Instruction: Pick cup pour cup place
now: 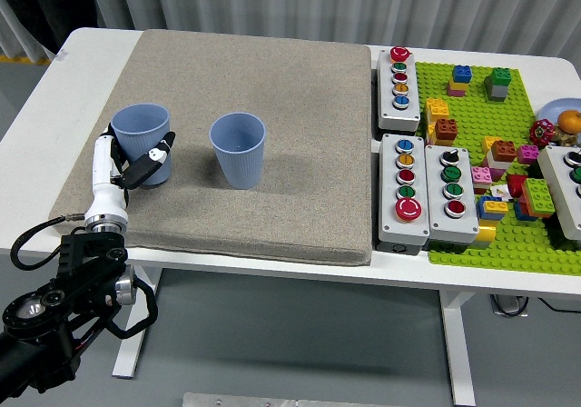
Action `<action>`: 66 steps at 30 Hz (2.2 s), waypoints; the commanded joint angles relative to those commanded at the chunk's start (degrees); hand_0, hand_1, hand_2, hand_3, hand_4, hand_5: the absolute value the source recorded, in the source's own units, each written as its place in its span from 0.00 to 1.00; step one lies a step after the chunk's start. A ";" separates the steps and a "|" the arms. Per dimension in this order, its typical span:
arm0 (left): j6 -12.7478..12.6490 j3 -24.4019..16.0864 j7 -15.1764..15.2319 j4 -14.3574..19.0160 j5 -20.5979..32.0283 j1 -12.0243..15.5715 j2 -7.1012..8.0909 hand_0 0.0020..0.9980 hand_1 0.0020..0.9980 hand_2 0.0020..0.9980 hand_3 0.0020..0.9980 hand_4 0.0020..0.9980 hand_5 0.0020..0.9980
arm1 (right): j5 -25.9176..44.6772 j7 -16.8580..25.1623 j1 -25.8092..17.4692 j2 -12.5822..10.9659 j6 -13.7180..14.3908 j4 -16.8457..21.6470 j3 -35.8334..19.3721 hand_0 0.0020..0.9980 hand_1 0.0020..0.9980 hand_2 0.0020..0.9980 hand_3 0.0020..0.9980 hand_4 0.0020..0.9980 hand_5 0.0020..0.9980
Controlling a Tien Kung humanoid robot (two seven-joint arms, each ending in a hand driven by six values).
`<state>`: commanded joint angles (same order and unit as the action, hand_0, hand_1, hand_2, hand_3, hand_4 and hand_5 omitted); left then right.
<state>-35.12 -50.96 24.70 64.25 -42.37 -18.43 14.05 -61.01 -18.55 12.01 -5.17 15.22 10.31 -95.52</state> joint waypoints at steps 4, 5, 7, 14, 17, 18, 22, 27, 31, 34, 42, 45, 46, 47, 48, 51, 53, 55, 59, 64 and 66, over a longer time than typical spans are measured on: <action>0.79 -0.33 0.39 0.01 -0.55 0.21 0.21 0.63 0.64 0.71 0.71 0.72 0.16 | -0.09 0.01 -0.14 -0.01 -0.06 0.00 0.03 0.70 0.63 0.56 0.56 0.00 0.02; 0.96 -0.43 0.41 0.02 -0.66 0.28 0.26 0.63 0.64 0.71 0.71 0.72 0.16 | -0.13 0.01 -0.18 -0.01 -0.07 0.00 0.02 0.70 0.63 0.56 0.56 0.00 0.02; 1.29 -0.59 0.60 -0.02 -0.68 0.45 0.33 0.63 0.64 0.71 0.71 0.72 0.16 | -0.21 -0.01 -0.27 -0.01 -0.10 0.00 0.01 0.70 0.63 0.56 0.56 0.00 0.02; 3.31 -1.04 0.29 -0.44 -1.90 0.81 0.26 0.66 0.67 0.74 0.74 0.81 0.24 | -0.21 -0.02 -0.28 -0.01 -0.12 0.00 0.00 0.70 0.63 0.56 0.56 0.00 0.02; 4.10 -1.10 0.09 -0.62 -2.35 0.79 0.25 0.70 0.71 0.80 0.77 0.88 0.30 | -0.14 -0.03 -0.20 0.00 -0.10 0.00 0.03 0.70 0.63 0.56 0.57 0.00 0.02; 4.16 -1.12 0.08 -0.64 -2.39 0.79 0.24 0.70 0.71 0.80 0.77 0.88 0.30 | -0.12 -0.03 -0.19 0.01 -0.10 0.00 0.04 0.70 0.63 0.56 0.57 0.00 0.02; 4.67 -1.33 0.06 -0.56 -2.84 0.79 0.20 0.73 0.74 0.85 0.85 0.89 0.30 | 0.11 -0.04 -0.08 0.01 -0.04 0.00 0.15 0.70 0.63 0.56 0.57 0.00 0.03; 5.90 -2.05 -0.51 -0.34 -4.42 0.90 0.21 0.73 0.74 0.85 0.85 0.89 0.30 | 0.16 -0.05 -0.06 0.00 -0.04 0.00 0.16 0.70 0.63 0.56 0.57 0.00 0.03; 6.02 -2.59 -0.64 -0.13 -4.87 1.13 0.23 0.74 0.76 0.90 0.92 0.90 0.31 | 0.15 -0.05 -0.05 -0.01 -0.04 0.00 0.11 0.70 0.63 0.56 0.57 0.00 0.03; 6.11 -2.69 -0.78 -0.14 -5.23 1.10 0.29 0.75 0.76 0.90 0.92 0.91 0.33 | 0.13 -0.09 0.04 0.00 -0.04 0.00 0.08 0.70 0.63 0.56 0.57 0.00 0.03; 6.23 -2.79 -1.00 -0.05 -5.64 1.16 0.28 0.75 0.76 0.90 0.92 0.92 0.34 | 0.35 -0.12 0.08 0.02 -0.03 0.00 0.22 0.70 0.63 0.56 0.57 0.00 0.03; 6.25 -3.05 -1.22 0.14 -6.38 1.28 0.26 0.75 0.76 0.90 0.92 0.92 0.34 | 0.35 -0.12 0.02 0.02 -0.04 0.00 0.21 0.70 0.63 0.56 0.57 0.00 0.03; 6.27 -3.12 -1.25 0.20 -6.46 1.33 0.25 0.76 0.76 0.90 0.91 0.93 0.34 | 0.34 -0.13 0.00 0.02 -0.04 0.00 0.21 0.70 0.63 0.56 0.57 0.00 0.03; 6.29 -3.32 -1.41 0.36 -6.88 1.50 0.24 0.76 0.76 0.90 0.91 0.93 0.34 | 0.24 -0.15 -0.02 0.01 -0.07 0.00 0.16 0.70 0.63 0.56 0.57 0.00 0.03; 6.34 -3.47 -1.52 0.51 -7.21 1.70 0.24 0.76 0.76 0.90 0.91 0.93 0.34 | 0.15 -0.17 -0.04 0.00 -0.10 0.00 0.13 0.70 0.63 0.56 0.57 0.00 0.03; 6.40 -3.89 -1.70 1.01 -8.03 2.35 0.18 0.76 0.76 0.90 0.91 0.93 0.34 | 0.03 -0.17 -0.07 -0.02 -0.09 0.00 0.05 0.70 0.63 0.56 0.57 0.00 0.03; 6.44 -4.14 -1.75 1.44 -8.44 2.77 0.12 0.76 0.77 0.90 0.91 0.93 0.34 | 0.07 -0.16 -0.07 -0.02 -0.07 0.00 0.03 0.70 0.63 0.56 0.56 0.00 0.03; 6.50 -4.39 -2.04 1.97 -9.38 3.19 0.12 0.76 0.77 0.90 0.91 0.93 0.34 | -0.08 -0.19 -0.05 -0.01 -0.09 0.00 -0.07 0.70 0.63 0.56 0.56 0.00 0.03; 6.70 -4.67 -2.42 2.72 -10.25 3.83 0.18 0.77 0.78 0.90 0.93 0.93 0.34 | -0.18 -0.21 -0.05 -0.02 -0.11 0.00 -0.11 0.70 0.63 0.56 0.56 0.00 0.03; 6.68 -4.94 -2.70 3.17 -11.11 4.29 0.19 0.78 0.80 0.91 1.00 0.93 0.35 | -0.39 -0.14 -0.12 -0.01 -0.09 0.00 -0.22 0.70 0.63 0.56 0.56 0.00 0.03; 6.75 -4.98 -2.80 3.21 -11.23 4.33 0.19 0.78 0.80 0.91 1.00 0.93 0.35 | -0.43 -0.13 -0.14 -0.02 -0.09 0.00 -0.24 0.70 0.63 0.56 0.56 0.00 0.03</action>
<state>-28.37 -55.94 21.90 67.46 -53.59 -14.11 14.23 -61.44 -18.69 11.87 -5.18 15.13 10.31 -95.75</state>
